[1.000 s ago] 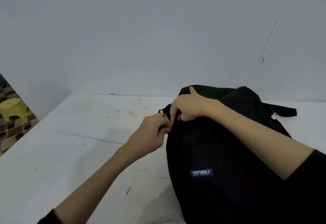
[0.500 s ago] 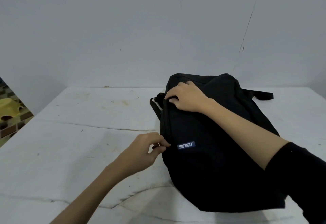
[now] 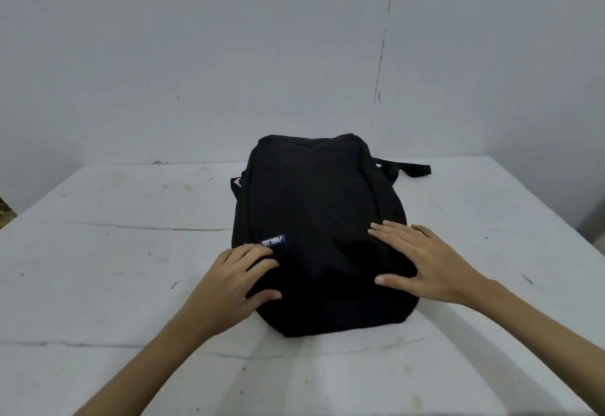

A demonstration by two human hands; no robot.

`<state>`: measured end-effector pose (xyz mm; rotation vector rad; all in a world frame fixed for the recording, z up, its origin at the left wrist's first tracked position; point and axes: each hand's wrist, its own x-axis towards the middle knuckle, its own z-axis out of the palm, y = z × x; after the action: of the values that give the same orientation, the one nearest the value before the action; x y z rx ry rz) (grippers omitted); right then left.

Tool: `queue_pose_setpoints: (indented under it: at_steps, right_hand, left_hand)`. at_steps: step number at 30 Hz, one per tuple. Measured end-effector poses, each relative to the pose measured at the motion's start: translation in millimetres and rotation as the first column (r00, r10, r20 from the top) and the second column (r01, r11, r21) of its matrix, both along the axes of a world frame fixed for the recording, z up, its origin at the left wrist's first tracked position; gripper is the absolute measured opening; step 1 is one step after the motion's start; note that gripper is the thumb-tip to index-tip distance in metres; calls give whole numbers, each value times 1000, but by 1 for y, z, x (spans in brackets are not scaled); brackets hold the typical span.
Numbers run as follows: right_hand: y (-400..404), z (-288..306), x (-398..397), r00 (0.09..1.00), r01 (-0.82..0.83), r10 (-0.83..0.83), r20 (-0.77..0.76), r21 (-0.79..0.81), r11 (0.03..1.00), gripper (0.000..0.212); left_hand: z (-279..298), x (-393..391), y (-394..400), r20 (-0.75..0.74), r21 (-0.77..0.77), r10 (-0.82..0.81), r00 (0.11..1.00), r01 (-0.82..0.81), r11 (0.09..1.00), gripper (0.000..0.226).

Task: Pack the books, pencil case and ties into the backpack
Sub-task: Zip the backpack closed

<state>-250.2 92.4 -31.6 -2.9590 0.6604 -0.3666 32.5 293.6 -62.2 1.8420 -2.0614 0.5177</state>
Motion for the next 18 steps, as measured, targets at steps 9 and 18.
queue_pose_setpoints:
  at_steps: [9,18]
  right_hand:
    - [8,-40,-6,958,-11,133,256,-428,904,60]
    - [15,62,37,544,89,-115,831,80,993,27]
  left_hand:
    - [-12,-32,7,-40,-137,116,992,-120,983,21]
    - [107,-42,-7,-649,-283,-20,761,-217,934,25]
